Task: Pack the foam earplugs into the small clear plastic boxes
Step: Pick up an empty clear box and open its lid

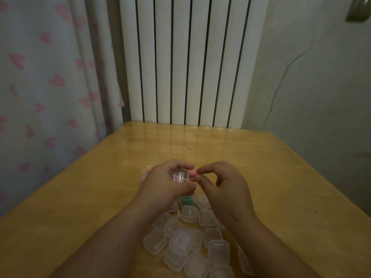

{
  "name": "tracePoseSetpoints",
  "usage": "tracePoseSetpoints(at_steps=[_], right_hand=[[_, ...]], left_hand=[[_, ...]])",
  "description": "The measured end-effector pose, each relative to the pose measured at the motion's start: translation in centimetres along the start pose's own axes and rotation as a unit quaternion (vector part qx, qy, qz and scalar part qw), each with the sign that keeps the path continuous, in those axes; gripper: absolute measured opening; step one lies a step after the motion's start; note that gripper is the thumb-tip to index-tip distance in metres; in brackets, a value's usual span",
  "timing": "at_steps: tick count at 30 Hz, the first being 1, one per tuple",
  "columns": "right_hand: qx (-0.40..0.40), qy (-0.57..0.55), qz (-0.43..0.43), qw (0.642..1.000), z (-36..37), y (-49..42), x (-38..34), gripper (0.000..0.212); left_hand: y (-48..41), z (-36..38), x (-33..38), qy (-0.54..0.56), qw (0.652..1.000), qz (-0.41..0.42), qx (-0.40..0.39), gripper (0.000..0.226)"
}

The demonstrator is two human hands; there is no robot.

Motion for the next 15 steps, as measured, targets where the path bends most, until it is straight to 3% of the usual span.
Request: tracePoseSetpoints(at_steps=[5,8,12,15], right_hand=[[-0.006,0.046,0.031,0.998,0.2,-0.2,0.5,0.013],[0.001,-0.026,0.075,0.997,-0.1,-0.3,1.0,0.015],[-0.059,-0.16,0.177,0.969,0.8,-0.1,2.2,0.027],[-0.075,-0.196,0.211,0.955,0.9,0.0,2.5,0.03]], left_hand=[[0.0,0.0,0.0,0.016,1.0,0.001,-0.007,0.037],[0.0,0.1,-0.1,-0.007,1.0,0.01,-0.018,0.036],[0.0,0.2,0.3,-0.014,0.999,0.031,-0.019,0.041],[0.0,0.2,0.5,0.049,0.999,0.018,-0.007,0.033]])
Point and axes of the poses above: each hand's wrist, its own y-axis away from the middle knuckle, its own z-axis out of the palm, x = y × z, the point moved 7 cm from there along -y, towards the middle knuckle, and after that the axes turned 9 degrees about z, right-handed, at the moved point
